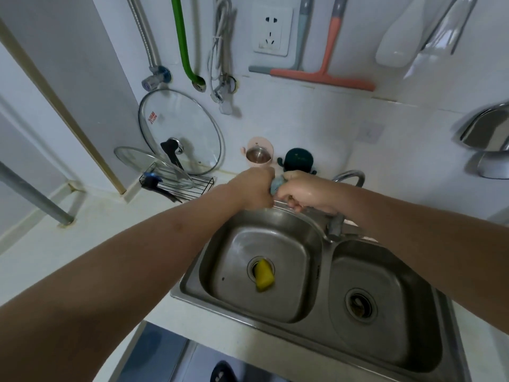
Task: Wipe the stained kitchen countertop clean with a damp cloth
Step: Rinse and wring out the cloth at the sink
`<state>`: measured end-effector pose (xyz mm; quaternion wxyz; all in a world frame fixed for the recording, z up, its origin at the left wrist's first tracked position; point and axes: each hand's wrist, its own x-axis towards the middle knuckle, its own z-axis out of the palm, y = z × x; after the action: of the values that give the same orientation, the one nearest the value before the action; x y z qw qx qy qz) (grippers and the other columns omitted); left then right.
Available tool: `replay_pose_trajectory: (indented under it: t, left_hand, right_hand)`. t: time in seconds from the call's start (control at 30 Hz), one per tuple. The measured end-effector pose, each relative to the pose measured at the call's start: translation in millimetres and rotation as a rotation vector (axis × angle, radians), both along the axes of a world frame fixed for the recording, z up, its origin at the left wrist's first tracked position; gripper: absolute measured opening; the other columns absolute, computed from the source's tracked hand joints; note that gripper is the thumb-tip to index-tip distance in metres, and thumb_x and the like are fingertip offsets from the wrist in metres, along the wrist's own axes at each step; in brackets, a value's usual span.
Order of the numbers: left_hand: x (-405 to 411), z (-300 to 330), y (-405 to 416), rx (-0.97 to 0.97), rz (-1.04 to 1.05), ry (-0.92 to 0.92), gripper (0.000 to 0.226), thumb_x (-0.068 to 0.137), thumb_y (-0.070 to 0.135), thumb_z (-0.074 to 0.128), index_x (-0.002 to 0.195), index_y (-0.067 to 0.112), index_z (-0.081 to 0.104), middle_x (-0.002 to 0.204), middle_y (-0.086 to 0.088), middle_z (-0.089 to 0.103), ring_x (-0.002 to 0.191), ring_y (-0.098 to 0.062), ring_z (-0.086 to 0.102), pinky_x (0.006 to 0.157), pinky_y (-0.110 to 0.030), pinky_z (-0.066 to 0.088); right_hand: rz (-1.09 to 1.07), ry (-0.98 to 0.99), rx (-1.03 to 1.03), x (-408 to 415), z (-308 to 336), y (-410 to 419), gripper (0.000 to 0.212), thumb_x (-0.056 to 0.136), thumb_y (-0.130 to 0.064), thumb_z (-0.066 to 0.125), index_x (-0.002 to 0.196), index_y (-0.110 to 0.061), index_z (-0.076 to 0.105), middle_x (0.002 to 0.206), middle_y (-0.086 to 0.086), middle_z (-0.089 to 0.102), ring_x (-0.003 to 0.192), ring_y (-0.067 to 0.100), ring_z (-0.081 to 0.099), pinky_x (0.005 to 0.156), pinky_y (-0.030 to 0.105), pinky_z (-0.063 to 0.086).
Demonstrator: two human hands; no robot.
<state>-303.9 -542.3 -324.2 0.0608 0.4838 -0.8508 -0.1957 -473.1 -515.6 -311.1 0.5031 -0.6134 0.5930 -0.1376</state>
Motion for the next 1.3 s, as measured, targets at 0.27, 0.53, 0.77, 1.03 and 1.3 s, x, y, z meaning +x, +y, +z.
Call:
replay_pose_trajectory:
  t: [0.27,0.53,0.77,1.03,1.3]
  left_hand:
    - [4.0,34.4,-0.4,0.508,0.115,0.631,0.034,0.092,0.018,0.078,0.119,0.027,0.059,0.098,-0.014,0.071,0.072,-0.023,0.069,0.071,-0.042,0.060]
    - [-0.9,62.9,-12.9,0.803,0.209,0.783,0.027,0.101,0.012,0.064,0.128,0.006,0.063,0.118,-0.018,0.073,0.089,-0.034,0.075,0.076,-0.047,0.064]
    - [-19.7,82.8,-17.7,0.374,0.196,0.256,0.059,0.084,0.001,0.061,0.141,0.013,0.059,0.139,-0.008,0.061,0.099,-0.020,0.062,0.082,-0.037,0.053]
    - [-44.5,96.0,-11.2,0.542,0.043,0.675,0.025,0.094,0.014,0.073,0.119,0.019,0.071,0.102,0.012,0.077,0.092,-0.009,0.070,0.078,-0.027,0.051]
    - [-54.3,115.7,-27.5,0.468,0.366,1.147,0.021,0.103,0.019,0.062,0.088,0.008,0.071,0.093,-0.021,0.073,0.084,-0.031,0.068,0.083,-0.052,0.059]
  right_hand:
    - [-0.126,-0.007,-0.449,-41.5,38.4,-4.2,0.036,0.080,-0.012,0.085,0.106,-0.031,0.068,0.094,-0.008,0.076,0.074,0.009,0.074,0.058,0.021,0.058]
    - [-0.428,-0.263,-0.532,-66.0,70.3,-2.8,0.016,0.084,-0.022,0.081,0.076,-0.036,0.081,0.084,-0.007,0.079,0.085,0.016,0.075,0.068,0.025,0.057]
    - [-0.115,0.258,-0.664,-65.3,75.7,-5.4,0.017,0.098,-0.030,0.064,0.093,-0.017,0.075,0.082,0.000,0.072,0.076,0.017,0.067,0.069,0.033,0.050]
    - [-0.240,0.074,-0.719,-56.7,100.5,-16.1,0.014,0.096,-0.029,0.063,0.094,-0.017,0.070,0.083,0.004,0.070,0.070,0.015,0.060,0.068,0.032,0.047]
    - [-0.234,-0.267,-0.345,-74.8,124.9,-21.3,0.025,0.087,-0.018,0.076,0.093,0.006,0.069,0.082,0.016,0.060,0.078,0.027,0.047,0.061,0.031,0.040]
